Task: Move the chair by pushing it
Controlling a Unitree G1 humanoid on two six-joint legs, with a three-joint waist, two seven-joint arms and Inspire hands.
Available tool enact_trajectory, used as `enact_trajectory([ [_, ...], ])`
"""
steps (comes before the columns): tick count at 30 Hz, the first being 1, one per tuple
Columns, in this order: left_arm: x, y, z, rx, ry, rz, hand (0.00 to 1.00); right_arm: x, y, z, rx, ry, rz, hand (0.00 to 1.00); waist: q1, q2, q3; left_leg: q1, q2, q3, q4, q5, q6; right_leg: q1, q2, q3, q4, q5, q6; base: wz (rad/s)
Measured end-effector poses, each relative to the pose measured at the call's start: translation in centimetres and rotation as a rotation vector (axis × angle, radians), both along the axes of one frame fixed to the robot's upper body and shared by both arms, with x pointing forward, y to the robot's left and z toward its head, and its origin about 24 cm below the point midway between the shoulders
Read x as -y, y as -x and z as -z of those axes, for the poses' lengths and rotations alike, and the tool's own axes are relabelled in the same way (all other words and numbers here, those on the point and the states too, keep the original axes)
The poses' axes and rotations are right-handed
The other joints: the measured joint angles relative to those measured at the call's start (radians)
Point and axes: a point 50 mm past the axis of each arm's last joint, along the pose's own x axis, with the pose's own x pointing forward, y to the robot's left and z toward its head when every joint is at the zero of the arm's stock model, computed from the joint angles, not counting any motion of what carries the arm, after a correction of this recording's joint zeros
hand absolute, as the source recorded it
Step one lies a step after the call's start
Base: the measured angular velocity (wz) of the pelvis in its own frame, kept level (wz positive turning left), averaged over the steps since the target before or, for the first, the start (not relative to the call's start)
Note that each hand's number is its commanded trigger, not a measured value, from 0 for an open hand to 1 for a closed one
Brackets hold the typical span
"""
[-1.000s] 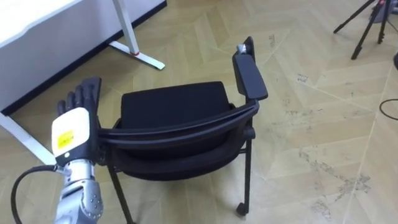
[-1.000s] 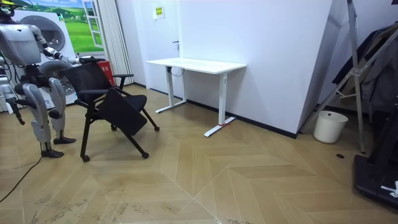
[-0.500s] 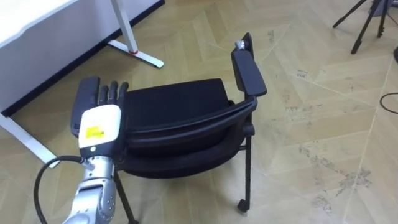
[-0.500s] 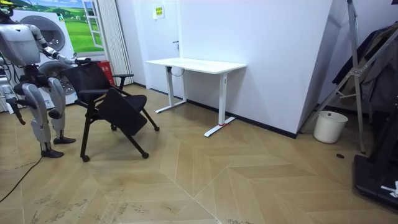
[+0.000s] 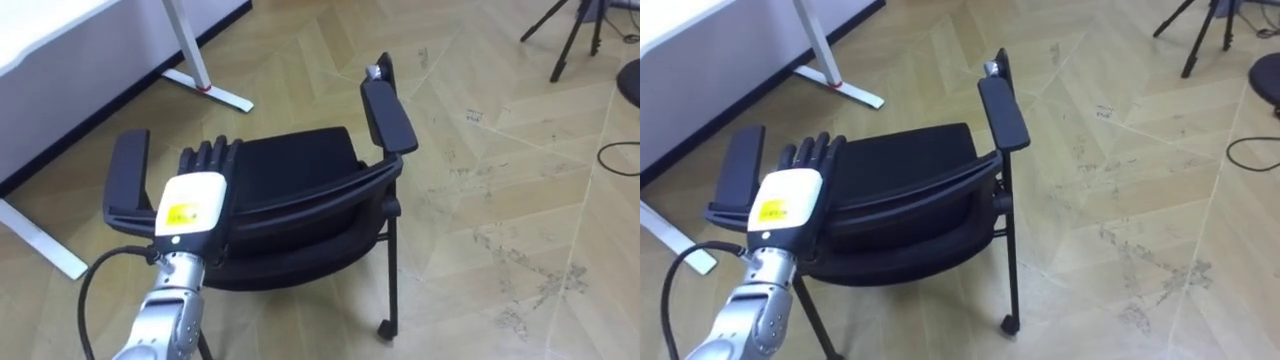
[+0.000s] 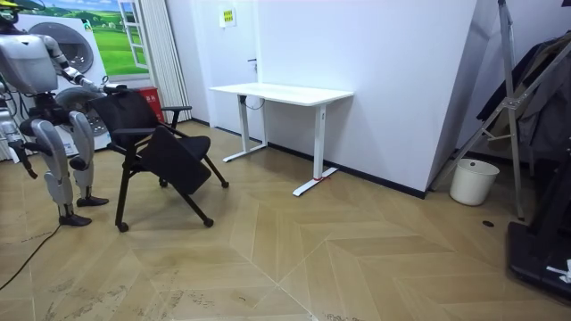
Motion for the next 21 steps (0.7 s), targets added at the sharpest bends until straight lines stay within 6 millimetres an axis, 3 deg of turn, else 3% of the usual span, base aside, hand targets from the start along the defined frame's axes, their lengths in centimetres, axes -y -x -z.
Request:
enact_trajectory([
  [1,-0.1,0.1,0.3,-0.013,-0.004,-0.003,0.0,0.1,0.0,0.0,-0.001,0.003,0.0,0.0,-0.001,0.0,0.0005,0.009,0.001,0.006,-0.001,0.0,0.0,0.006,0.0,0.003,0.0,0.0,0.0,-0.13],
  [3,-0.3,0.3,0.9,-0.039,-0.014,-0.011,0.0,0.2,0.1,0.0,-0.002,0.005,0.007,0.0,-0.002,0.008,-0.0066,0.017,0.001,0.016,-0.002,0.0,0.0,0.012,0.001,0.005,0.001,0.0,0.0,-0.11],
  [10,-1.2,0.3,2.7,-0.072,-0.037,-0.04,0.0,0.8,0.1,-0.2,-0.015,0.021,0.015,0.0,-0.002,0.009,-0.0061,0.05,0.002,0.041,-0.008,0.0,0.0,0.02,0.007,0.032,0.002,-0.005,0.002,-0.1],
  [13,-1.6,0.2,2.7,-0.062,-0.034,-0.054,0.0,0.8,0.1,-0.2,-0.018,0.014,0.036,0.0,-0.001,-0.003,-0.0077,0.05,0.001,0.048,-0.015,0.0,0.0,0.0,0.01,0.045,0.024,-0.006,0.003,-0.13],
  [16,-2.1,0.3,2.8,-0.051,-0.032,-0.08,0.0,0.8,0.3,-0.2,-0.023,0.011,0.047,0.0,0.001,-0.016,-0.0145,0.051,0.004,0.064,-0.015,0.001,0.0,-0.009,0.014,0.06,0.034,-0.005,0.0,-0.16],
  [21,-2.6,0.4,3.1,-0.059,-0.028,-0.102,0.0,0.8,0.5,-0.2,-0.027,0.01,0.058,0.0,-0.001,-0.026,-0.0128,0.073,0.006,0.07,-0.023,0.0,-0.001,0.006,0.019,0.072,0.034,-0.003,-0.002,-0.07],
])
